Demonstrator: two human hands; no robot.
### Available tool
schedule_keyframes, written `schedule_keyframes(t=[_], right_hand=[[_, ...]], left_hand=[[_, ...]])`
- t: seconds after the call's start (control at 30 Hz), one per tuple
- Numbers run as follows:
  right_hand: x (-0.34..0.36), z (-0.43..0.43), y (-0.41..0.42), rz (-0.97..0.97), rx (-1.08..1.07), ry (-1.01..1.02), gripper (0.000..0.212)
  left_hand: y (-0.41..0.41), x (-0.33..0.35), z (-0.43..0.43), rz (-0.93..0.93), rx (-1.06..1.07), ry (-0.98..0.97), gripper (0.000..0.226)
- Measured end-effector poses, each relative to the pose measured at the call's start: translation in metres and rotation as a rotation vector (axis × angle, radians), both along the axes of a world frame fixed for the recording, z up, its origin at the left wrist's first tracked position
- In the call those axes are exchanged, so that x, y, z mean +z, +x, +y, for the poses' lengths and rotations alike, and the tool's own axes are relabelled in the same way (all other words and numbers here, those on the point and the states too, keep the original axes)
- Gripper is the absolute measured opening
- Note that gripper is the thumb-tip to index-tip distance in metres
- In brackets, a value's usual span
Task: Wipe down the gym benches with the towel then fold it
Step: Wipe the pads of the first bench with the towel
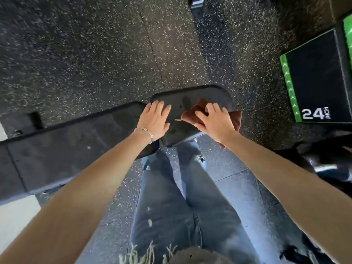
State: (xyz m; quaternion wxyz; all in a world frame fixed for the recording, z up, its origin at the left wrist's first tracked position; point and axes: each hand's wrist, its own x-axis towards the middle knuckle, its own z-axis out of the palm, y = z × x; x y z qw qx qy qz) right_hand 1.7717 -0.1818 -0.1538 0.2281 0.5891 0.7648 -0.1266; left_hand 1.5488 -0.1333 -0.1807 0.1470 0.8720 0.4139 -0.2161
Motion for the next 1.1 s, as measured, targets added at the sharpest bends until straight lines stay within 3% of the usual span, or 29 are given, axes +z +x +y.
schedule_keyframes(t=[0.23,0.63,0.8,1.0,1.1], right_hand=[[-0.051,0.003,0.006,-0.023,-0.160,0.027,0.049],[-0.170,0.045,0.032,-0.026,-0.539,0.318,0.051],[-0.188,0.006,-0.005,0.003,-0.427,0.531,0.040],[-0.184,-0.014,-0.009,0.045,-0.234,0.509,0.036],[-0.175,0.020,0.022,0.005,-0.390,0.462,0.041]], left_hand=[[0.009,-0.071,0.023,-0.058,0.066,0.005,0.067],[0.030,-0.181,0.065,-0.169,0.086,-0.033,0.087],[0.023,-0.186,0.070,-0.216,0.045,-0.023,0.091],[0.026,-0.181,0.074,-0.177,-0.014,-0.056,0.096],[0.030,-0.181,0.079,-0.174,-0.008,-0.079,0.095]])
